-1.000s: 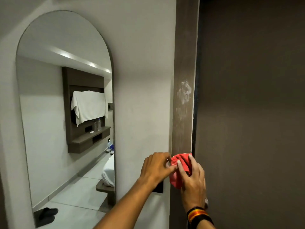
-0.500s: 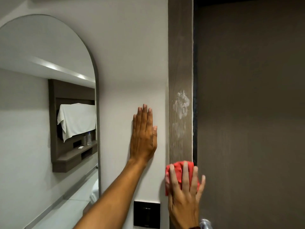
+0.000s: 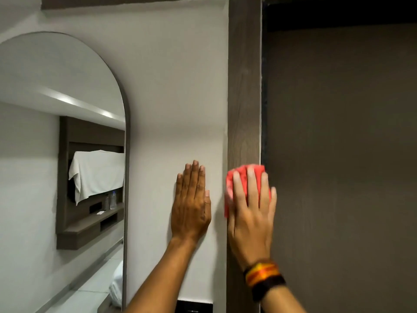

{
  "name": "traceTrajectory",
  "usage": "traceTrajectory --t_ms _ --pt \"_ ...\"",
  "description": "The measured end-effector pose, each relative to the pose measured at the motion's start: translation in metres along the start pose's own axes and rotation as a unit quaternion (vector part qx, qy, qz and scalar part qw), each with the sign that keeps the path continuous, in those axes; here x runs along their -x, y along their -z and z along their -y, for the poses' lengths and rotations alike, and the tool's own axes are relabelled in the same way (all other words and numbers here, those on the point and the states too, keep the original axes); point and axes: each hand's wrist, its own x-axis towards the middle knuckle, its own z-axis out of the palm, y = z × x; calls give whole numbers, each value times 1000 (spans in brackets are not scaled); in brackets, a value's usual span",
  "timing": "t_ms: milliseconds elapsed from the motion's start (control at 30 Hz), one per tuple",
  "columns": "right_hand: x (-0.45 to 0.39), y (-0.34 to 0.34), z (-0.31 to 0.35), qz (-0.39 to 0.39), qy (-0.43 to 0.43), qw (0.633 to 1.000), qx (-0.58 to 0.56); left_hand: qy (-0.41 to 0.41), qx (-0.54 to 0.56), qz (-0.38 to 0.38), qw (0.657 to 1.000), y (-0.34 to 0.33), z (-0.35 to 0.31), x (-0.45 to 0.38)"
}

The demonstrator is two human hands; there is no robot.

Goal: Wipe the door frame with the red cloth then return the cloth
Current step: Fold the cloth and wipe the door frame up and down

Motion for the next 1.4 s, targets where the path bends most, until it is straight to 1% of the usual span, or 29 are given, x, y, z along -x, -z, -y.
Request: traceTrajectory --t_ms 67,133,200,267,367,433,500,600,667,700,867,933,1000,1100,1167,1300,1367,1400 --pt "36 -6 -4 24 2 1000 9 1 -2 -3 1000 0 0 1" --pt "21 -4 -4 31 18 999 8 -2 -3 -11 1000 -1 0 2" --pt "-33 9 3 5 32 999 6 -6 1 -8 1000 0 0 2" --pt "-110 24 13 -22 30 999 -12 -9 1 -9 1000 0 0 3" --pt "-227 46 23 -30 19 999 -36 -12 -7 -9 1000 0 1 2" --pt "-266 51 27 -40 16 998 -35 -13 -11 -9 1000 0 1 1" --pt "-258 48 25 -80 23 995 -55 -14 -9 -9 1000 0 0 0" --pt "-186 30 16 -151 52 986 -47 -15 -8 -4 1000 1 0 2" --pt "-165 22 13 -144 66 987 -33 -17 -10 -3 1000 1 1 5" --pt "-178 25 14 -135 73 988 -34 -18 -10 -3 1000 0 1 5" --pt "-330 68 41 -50 49 997 -20 -14 -10 -8 1000 -4 4 3" --pt "-358 75 43 -42 34 998 -20 -14 -7 -6 1000 -5 4 3" --pt "-343 71 43 -46 23 998 -28 -16 -4 -9 1000 -3 4 2" --pt "-302 59 41 -62 30 998 -13 -13 -6 -12 1000 0 2 -1" --pt "-318 66 42 -54 39 998 -3 -16 -2 -10 1000 -2 2 2" --pt "-386 91 45 -36 52 998 -1 -19 -2 -7 1000 -8 4 3" --pt "-386 89 46 -31 43 998 -15 -15 -7 -15 1000 -6 4 -1" --pt "-371 84 45 -27 37 999 -25 -18 -11 -16 1000 -5 4 0"
